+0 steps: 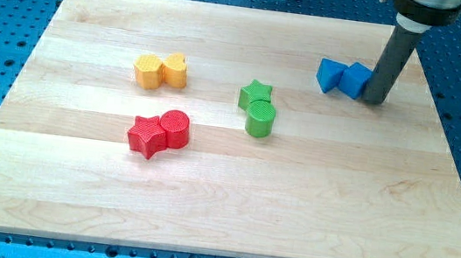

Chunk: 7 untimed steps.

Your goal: Place the red star at the top left corner of the board

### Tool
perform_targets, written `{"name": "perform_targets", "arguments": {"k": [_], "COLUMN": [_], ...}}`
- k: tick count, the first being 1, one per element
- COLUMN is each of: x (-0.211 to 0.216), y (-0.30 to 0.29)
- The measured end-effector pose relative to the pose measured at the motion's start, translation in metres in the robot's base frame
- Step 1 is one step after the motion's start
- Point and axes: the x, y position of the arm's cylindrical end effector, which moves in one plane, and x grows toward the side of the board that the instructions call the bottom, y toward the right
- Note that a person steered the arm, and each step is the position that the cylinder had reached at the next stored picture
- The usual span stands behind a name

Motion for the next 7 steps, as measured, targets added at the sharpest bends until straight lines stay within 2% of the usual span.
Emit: {"name": "perform_targets", "arguments": {"k": [4,7], "x": [0.014,0.077], "y": [-0.001,-0.101]}}
